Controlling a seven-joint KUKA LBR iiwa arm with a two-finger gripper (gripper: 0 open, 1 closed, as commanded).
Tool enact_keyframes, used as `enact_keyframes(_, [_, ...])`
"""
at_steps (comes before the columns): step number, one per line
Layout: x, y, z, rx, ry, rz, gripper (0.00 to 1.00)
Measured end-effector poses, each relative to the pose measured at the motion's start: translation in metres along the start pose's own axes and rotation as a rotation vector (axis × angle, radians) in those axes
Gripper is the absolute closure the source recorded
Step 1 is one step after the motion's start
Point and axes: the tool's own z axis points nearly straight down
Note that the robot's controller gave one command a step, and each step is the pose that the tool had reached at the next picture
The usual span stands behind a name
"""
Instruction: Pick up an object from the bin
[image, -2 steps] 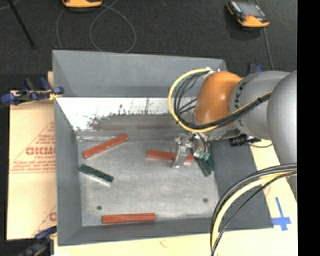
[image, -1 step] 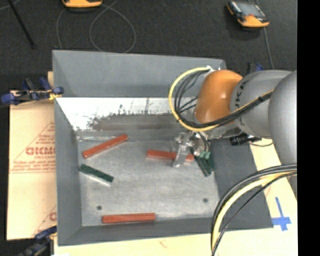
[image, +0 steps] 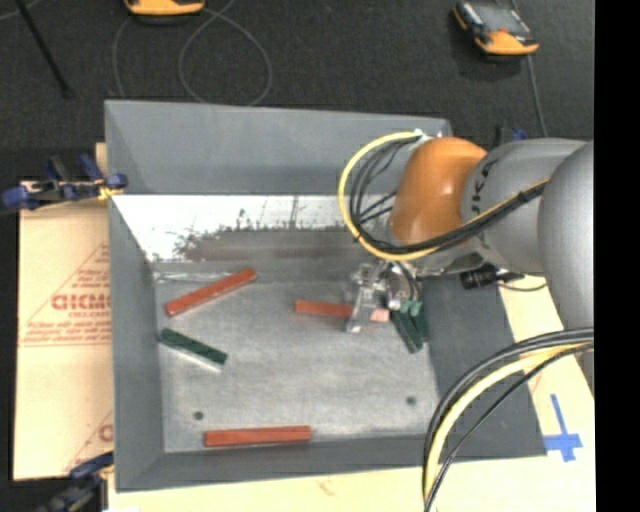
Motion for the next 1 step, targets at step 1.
enact_keyframes(1, [-0.0018, 0.0000, -0.0143, 0.000, -0.001, 0.000, 1.00])
